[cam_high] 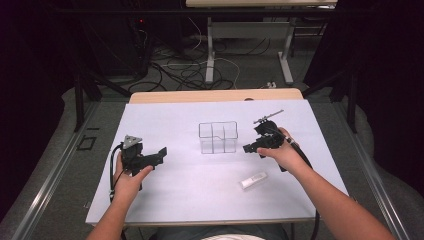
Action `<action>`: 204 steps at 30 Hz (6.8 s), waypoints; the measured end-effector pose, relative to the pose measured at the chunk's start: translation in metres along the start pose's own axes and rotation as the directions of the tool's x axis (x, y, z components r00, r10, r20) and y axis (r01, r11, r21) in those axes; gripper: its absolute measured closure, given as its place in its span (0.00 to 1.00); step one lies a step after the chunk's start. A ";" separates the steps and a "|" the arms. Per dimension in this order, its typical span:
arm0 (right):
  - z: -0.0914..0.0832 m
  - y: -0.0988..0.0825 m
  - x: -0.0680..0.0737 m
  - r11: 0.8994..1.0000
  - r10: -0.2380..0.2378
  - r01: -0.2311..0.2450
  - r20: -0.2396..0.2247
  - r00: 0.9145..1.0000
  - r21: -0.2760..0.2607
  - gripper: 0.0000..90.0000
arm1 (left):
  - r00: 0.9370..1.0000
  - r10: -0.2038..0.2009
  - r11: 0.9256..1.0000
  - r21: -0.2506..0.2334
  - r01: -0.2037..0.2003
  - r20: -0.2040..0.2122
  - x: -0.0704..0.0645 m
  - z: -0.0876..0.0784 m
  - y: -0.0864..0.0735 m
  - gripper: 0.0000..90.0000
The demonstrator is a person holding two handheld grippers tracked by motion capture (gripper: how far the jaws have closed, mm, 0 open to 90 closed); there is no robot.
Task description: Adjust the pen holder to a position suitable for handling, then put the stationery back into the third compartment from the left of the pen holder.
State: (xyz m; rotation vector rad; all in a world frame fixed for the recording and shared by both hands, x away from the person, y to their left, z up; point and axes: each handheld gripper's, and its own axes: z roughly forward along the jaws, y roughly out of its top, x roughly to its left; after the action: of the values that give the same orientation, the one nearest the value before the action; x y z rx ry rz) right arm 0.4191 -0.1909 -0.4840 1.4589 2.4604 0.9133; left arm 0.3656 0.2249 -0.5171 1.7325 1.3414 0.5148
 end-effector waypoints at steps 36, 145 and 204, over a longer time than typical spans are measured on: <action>0.006 -0.032 0.023 0.725 -0.683 0.680 -0.017 0.731 0.111 0.18 | 1.000 0.009 1.000 0.010 -0.009 -0.003 -0.002 0.002 -0.001 0.03; 0.009 -0.033 0.045 0.525 -0.833 0.848 -0.161 0.530 0.074 0.76 | 1.000 0.011 1.000 0.016 -0.011 -0.004 -0.003 0.003 -0.003 0.03; -0.013 0.029 0.026 0.768 -0.312 0.278 0.042 0.949 -0.576 0.76 | 1.000 0.011 1.000 0.017 -0.011 0.000 -0.002 0.004 -0.002 0.03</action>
State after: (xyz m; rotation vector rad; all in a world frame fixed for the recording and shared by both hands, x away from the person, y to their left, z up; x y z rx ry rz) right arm 0.4221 -0.1651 -0.4523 0.8166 2.0699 1.4666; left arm 0.3662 0.2216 -0.5205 1.7543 1.3404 0.5111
